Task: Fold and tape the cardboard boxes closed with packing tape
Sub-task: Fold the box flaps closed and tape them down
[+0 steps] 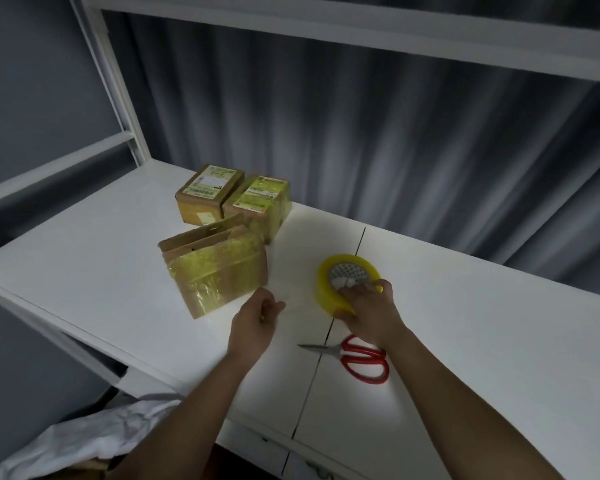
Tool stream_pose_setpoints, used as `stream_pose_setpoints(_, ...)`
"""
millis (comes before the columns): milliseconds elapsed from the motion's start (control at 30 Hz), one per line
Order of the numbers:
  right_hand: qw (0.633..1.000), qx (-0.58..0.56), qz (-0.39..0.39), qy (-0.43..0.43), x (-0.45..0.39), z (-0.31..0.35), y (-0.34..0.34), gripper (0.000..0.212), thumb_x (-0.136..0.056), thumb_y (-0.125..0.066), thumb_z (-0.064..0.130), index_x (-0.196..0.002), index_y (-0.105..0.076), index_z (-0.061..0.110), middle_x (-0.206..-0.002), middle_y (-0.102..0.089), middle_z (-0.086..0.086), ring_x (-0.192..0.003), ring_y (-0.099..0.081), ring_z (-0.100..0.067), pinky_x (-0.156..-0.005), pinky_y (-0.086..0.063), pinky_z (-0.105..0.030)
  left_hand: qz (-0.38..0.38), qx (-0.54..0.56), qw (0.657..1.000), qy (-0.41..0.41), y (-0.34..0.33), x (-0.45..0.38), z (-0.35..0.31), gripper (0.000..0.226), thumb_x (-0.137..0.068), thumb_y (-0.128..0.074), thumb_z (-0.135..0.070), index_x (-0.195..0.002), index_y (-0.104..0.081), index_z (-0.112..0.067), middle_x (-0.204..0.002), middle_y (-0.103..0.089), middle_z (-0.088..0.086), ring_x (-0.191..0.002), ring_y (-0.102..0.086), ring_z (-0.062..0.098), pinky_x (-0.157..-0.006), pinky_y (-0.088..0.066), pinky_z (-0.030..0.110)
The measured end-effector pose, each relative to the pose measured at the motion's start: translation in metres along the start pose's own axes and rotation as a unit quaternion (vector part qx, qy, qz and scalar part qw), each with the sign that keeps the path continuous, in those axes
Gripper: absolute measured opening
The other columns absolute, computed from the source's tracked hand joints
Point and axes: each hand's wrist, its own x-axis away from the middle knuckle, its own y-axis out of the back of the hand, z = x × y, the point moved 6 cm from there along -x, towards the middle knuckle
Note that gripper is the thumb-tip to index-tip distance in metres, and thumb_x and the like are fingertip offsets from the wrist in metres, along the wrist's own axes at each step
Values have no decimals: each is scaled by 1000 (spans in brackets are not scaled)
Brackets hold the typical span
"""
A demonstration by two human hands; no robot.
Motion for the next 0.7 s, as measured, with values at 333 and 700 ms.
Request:
stream_pose_setpoints(333,982,-109,-147,-52,14,-1,15,53,-71,-68,41,-117,-59,16,-109,-61,-13,-104,-49,-34,-88,-38,-45,-19,37,999,15,-3,8,2,26,-89,-63,-19,-75,-42,-28,-66,-51,-10,-60,-50,8,-62,-40,25)
stream_pose_setpoints(700,999,2,32,35,67,17,12,44,-91,-48,42,-116,-56,7,-113,-62,-12,-105,-57,-30,-88,-36,-30,21,26,997,73,3,9,4,11,-87,-65,-21,-86,-55,-16,-76,-57,-10,-68,-53,5,-65,-40,15)
